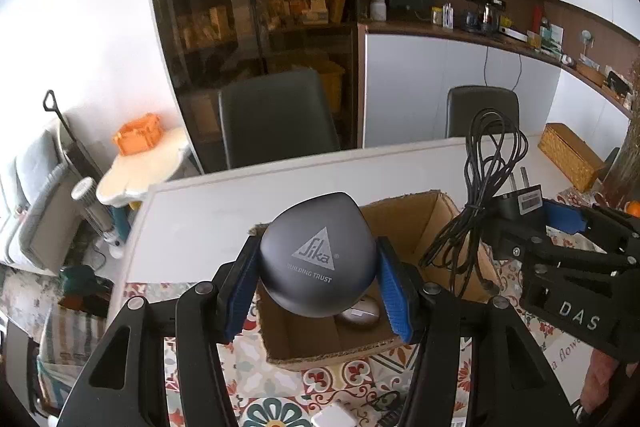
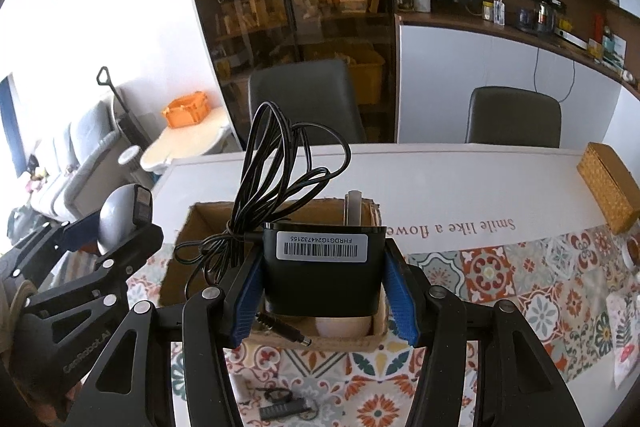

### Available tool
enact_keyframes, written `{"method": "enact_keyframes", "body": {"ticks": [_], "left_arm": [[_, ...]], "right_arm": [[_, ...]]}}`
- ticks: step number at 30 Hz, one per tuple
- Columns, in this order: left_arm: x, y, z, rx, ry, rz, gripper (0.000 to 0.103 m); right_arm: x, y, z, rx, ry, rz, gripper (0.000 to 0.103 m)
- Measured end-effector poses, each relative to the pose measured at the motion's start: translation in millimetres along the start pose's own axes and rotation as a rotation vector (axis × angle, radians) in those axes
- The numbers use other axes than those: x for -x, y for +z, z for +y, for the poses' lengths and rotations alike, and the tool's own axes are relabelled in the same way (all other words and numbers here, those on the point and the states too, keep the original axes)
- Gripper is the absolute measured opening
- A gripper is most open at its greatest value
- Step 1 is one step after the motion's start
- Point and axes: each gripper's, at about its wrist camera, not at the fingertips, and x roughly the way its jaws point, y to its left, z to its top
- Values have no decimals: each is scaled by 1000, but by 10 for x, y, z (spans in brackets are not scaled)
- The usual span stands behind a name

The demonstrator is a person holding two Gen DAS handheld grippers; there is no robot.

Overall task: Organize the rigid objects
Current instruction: 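Open both tools to drop the puck and adapter into the box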

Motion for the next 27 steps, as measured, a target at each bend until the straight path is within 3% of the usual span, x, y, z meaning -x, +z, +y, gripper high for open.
{"method": "enact_keyframes", "body": {"ticks": [13, 18, 21, 27], "left_arm": [[-509, -11, 44, 20, -17, 162, 56], [-509, -29, 67, 33, 0, 154, 58], [-463, -8, 87, 34, 23, 142, 66], [-315, -53, 211, 59, 151, 102, 90]], "right_arm": [[-375, 57, -9, 4, -18, 77, 55], [-441, 64, -9, 1, -18, 95, 55], [-467, 63, 6, -6, -10, 106, 55], [-536, 103, 53, 1, 7, 117, 55]]}}
